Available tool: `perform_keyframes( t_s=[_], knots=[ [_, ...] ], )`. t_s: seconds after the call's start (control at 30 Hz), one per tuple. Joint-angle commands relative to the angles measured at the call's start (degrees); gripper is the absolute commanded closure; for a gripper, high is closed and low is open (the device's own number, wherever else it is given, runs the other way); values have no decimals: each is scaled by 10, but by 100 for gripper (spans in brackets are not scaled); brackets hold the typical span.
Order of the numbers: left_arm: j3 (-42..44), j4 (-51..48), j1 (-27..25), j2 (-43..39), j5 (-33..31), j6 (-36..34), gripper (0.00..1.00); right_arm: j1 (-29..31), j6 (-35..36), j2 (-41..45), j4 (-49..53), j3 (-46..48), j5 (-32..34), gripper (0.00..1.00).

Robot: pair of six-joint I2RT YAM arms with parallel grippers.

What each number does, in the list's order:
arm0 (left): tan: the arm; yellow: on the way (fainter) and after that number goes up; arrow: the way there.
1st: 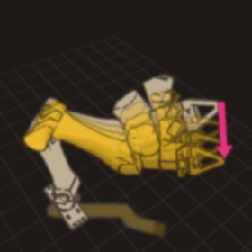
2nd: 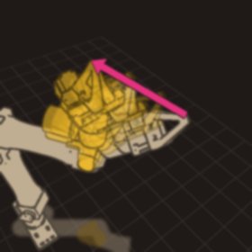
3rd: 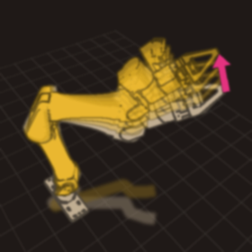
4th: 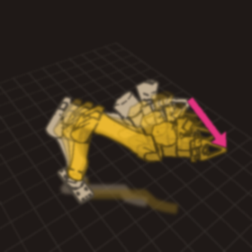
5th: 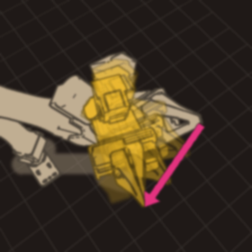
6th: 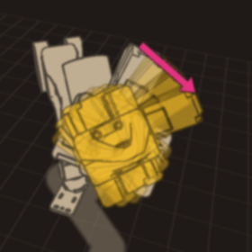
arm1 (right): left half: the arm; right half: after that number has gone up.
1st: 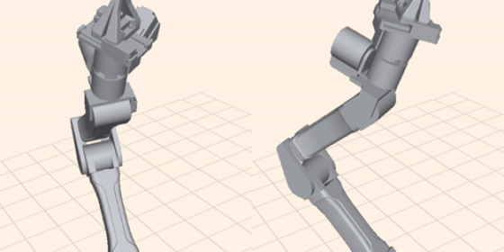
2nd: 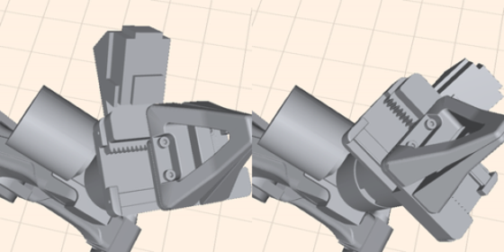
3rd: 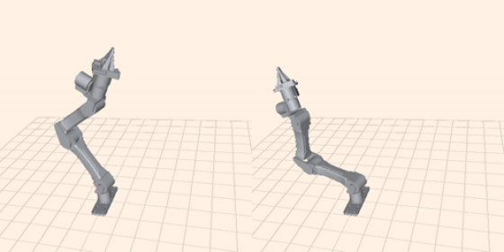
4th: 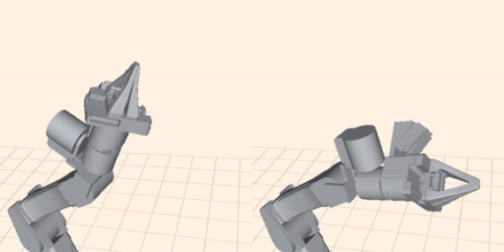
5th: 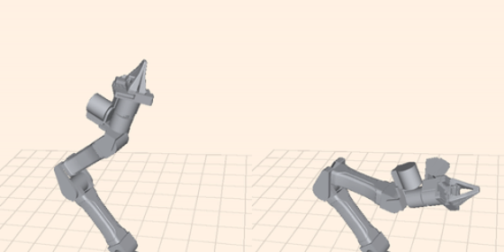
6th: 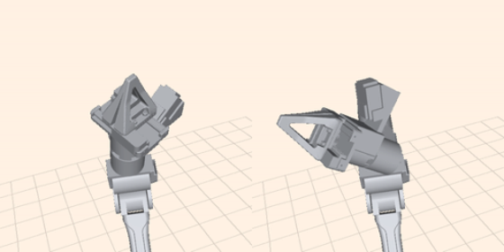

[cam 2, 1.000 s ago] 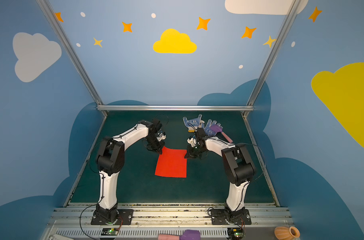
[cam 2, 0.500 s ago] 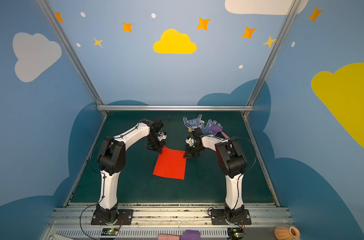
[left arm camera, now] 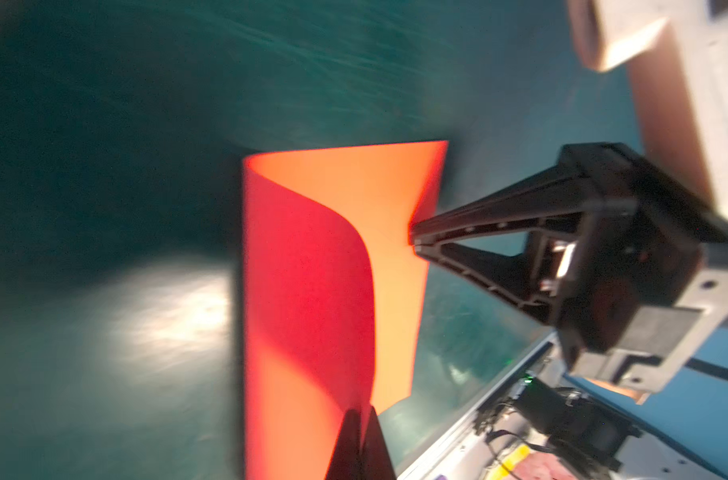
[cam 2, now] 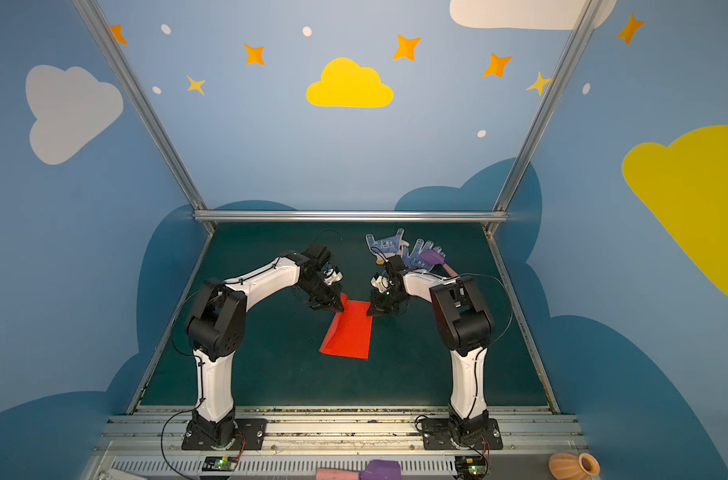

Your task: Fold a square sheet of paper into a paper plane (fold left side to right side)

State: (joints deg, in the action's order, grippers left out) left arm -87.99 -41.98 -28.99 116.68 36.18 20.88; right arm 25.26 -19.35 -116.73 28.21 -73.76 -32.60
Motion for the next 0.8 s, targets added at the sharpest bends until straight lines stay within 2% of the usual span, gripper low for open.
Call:
perform_keyframes(
  t_s=[0.0,0.27,0.53,0.77],
  knots=[
    [10,99,-20,-5,15,96,97,4,13,-30,16,12,19,100],
    [4,163,-55,24,-46,186,97,5,15,-28,12,16,-2,100],
    [4,172,-77,51,-83,206,97,-10,-14,26,-5,19,-25,100],
    [15,182,-82,57,-86,211,97,-34,-42,103,-35,76,-21,100]
  ],
)
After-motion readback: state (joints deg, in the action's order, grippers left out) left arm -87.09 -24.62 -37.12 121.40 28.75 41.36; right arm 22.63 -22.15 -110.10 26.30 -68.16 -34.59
